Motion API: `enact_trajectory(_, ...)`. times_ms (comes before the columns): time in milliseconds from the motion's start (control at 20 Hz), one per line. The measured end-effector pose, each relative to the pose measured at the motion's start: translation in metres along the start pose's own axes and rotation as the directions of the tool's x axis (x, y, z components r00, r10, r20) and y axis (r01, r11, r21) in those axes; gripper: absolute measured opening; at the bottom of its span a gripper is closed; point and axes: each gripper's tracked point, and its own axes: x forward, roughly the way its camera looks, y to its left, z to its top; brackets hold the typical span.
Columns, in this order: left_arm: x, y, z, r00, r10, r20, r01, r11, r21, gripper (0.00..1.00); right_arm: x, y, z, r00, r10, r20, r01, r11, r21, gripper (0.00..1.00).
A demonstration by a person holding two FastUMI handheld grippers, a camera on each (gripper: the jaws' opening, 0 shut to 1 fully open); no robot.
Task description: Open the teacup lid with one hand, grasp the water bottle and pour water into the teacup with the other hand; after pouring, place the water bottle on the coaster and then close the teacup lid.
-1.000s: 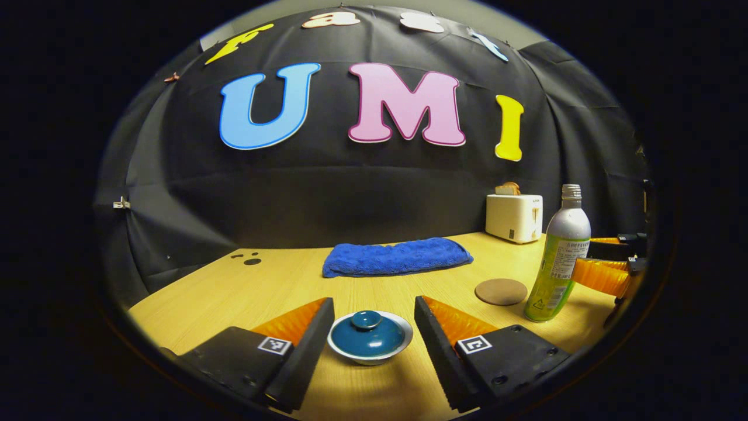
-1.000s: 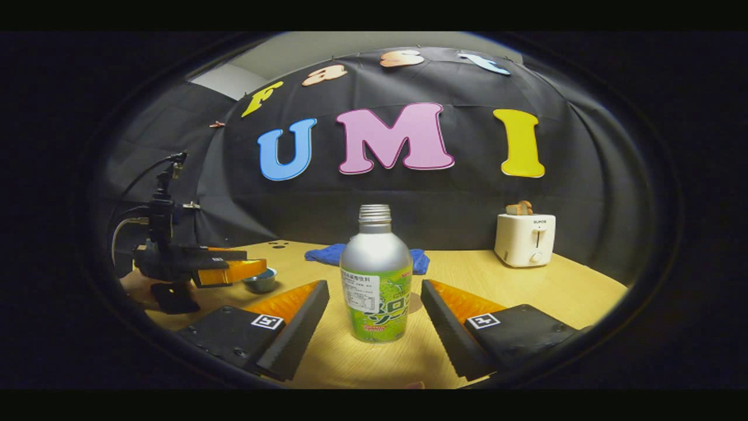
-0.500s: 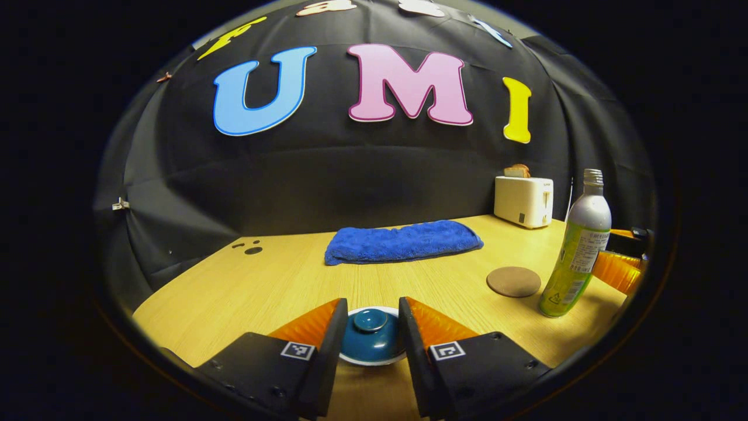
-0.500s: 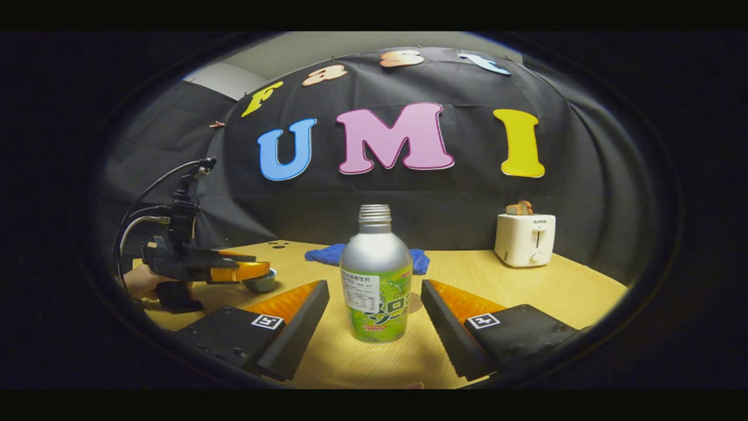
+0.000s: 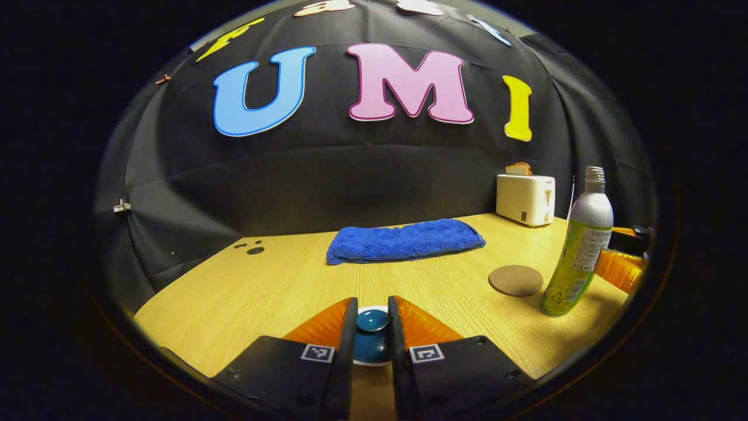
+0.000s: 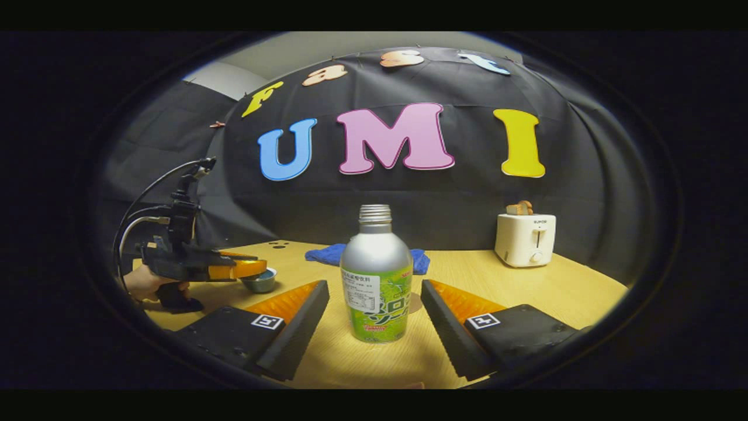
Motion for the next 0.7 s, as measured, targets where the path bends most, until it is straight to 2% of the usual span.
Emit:
enact_trajectory(100, -0.003, 0.002, 0.002, 1.0, 0.003, 0.018, -0.003, 1.0, -0.003, 0.34, 0.0, 0.0, 0.0, 1.0, 0.0, 0.0, 0.0, 1.0, 0.001, 0.98)
enact_trajectory(200, -0.007, 0.003, 0.002, 1.0, 0.006, 0.029, -0.005, 1.0, -0.013, 0.31, 0.0, 0.0, -0.001, 1.0, -0.002, -0.002, 0.002, 1.0, 0.001, 0.98)
enact_trajectory(400, -0.026, 0.015, 0.02, 0.993, 0.025, 0.115, -0.016, 0.997, -0.077, 0.31, 0.001, -0.001, 0.0, 1.0, -0.017, -0.002, 0.017, 1.0, 0.0, 0.98)
enact_trajectory(550, -0.048, 0.031, 0.038, 0.978, 0.057, 0.202, -0.028, 0.989, -0.142, 0.31, 0.003, -0.001, -0.001, 1.0, -0.024, -0.005, 0.024, 1.0, 0.001, 0.98)
enact_trajectory(700, -0.066, 0.051, 0.04, 0.968, 0.079, 0.236, -0.027, 0.976, -0.218, 0.31, 0.008, -0.002, -0.001, 0.999, -0.034, -0.008, 0.034, 0.999, 0.0, 0.98)
